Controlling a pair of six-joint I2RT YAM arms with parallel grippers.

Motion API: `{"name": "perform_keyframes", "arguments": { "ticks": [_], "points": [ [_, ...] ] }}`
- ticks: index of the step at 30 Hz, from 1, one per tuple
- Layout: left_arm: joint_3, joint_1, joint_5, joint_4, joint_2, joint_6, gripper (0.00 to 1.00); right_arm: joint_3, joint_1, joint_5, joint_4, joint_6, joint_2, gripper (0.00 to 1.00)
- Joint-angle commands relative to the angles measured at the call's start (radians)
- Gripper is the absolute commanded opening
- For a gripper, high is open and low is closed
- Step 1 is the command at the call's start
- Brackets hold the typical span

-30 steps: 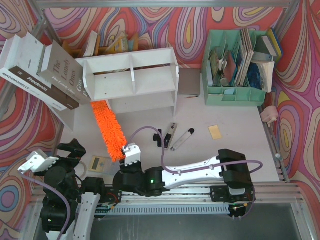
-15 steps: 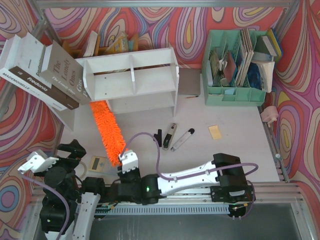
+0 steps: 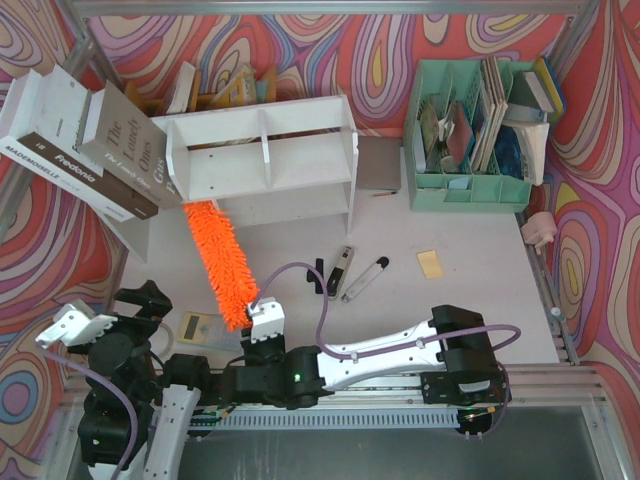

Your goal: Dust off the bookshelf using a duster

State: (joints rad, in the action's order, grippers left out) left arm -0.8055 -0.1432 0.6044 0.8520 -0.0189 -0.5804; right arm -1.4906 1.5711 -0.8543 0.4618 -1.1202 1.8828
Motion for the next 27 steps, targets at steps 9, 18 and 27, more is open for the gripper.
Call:
{"name": "perform_keyframes", "arguments": {
  "ticks": [9, 18, 27],
  "points": [
    [-0.014, -0.009, 0.023, 0.01, 0.014, -0.006, 0.98, -0.049, -0.081, 0.12, 0.129, -0.148, 0.058, 0.0],
    [-0.014, -0.009, 0.023, 0.011, 0.014, -0.008, 0.98, -0.022, 0.049, -0.211, -0.065, 0.058, -0.032, 0.0],
    [-0.014, -0.011, 0.025, 0.013, 0.014, -0.01, 0.99, -0.043, 0.066, -0.241, 0.049, -0.024, -0.019, 0.0]
  ]
}}
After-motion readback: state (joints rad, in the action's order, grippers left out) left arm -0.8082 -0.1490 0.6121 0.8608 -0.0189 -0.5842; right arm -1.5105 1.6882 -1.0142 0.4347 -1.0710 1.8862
